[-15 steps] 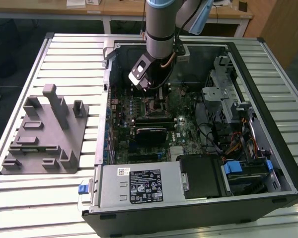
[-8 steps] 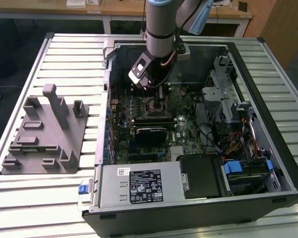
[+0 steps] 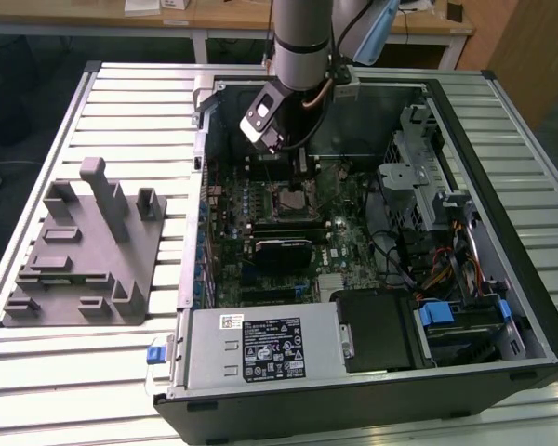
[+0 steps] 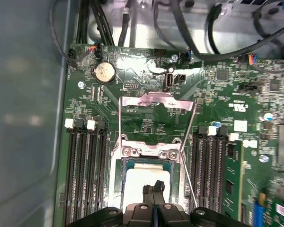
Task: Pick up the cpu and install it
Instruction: 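Place the cpu into insertion slot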
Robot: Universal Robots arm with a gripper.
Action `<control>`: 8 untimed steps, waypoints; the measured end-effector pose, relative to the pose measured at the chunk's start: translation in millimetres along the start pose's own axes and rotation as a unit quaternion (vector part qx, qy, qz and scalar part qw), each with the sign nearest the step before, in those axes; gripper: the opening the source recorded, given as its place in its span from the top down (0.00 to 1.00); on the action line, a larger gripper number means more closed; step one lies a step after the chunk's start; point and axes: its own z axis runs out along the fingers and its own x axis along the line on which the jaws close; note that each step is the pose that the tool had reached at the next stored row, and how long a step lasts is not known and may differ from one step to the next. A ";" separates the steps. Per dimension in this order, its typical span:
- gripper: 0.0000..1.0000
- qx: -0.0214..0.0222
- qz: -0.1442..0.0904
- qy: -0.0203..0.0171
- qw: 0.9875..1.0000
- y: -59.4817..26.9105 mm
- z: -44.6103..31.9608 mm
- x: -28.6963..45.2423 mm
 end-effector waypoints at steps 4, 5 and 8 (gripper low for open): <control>0.89 -0.002 0.000 0.000 1.000 0.6 -14.4 -0.3; 0.89 -0.002 0.000 0.000 1.000 0.8 -17.9 -0.4; 0.89 -0.003 0.000 0.000 1.000 1.2 -27.9 -0.7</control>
